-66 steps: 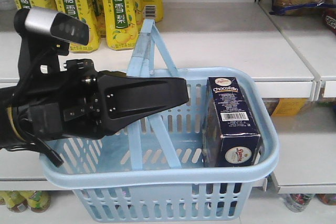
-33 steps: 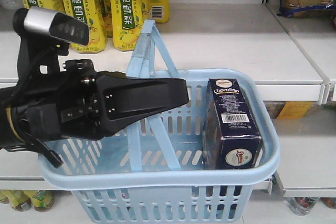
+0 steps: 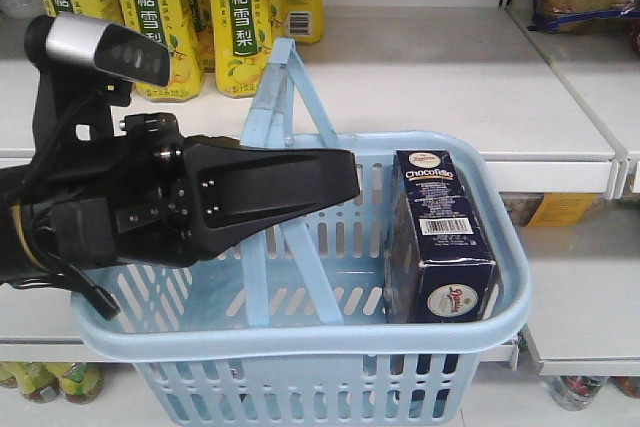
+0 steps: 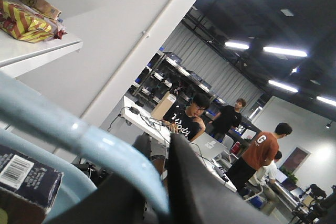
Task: Left arm holds basket, right arm returns cookies
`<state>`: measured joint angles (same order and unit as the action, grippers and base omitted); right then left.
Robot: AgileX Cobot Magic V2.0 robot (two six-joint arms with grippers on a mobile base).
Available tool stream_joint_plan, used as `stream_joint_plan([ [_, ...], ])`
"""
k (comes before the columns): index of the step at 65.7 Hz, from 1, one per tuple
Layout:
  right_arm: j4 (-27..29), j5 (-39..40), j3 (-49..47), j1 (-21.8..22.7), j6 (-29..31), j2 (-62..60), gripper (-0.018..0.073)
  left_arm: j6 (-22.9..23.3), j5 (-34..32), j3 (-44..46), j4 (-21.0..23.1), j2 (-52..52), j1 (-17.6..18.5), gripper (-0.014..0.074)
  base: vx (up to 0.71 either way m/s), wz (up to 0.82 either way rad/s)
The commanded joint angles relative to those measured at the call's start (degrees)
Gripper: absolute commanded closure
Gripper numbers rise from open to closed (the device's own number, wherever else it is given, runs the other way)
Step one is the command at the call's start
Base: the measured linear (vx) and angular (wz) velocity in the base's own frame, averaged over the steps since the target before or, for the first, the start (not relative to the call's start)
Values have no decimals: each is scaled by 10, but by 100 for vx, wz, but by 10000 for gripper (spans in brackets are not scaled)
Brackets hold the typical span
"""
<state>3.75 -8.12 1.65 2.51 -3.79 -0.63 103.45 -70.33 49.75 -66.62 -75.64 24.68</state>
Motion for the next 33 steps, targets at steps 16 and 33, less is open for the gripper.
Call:
stream_joint_plan([
  [16, -8, 43, 10, 1, 7, 0, 562, -18, -19, 17, 61, 17, -2, 594, 0, 0],
  [33, -7, 44, 10, 1, 5, 0, 562, -18, -19, 17, 61, 17, -2, 594, 0, 0],
])
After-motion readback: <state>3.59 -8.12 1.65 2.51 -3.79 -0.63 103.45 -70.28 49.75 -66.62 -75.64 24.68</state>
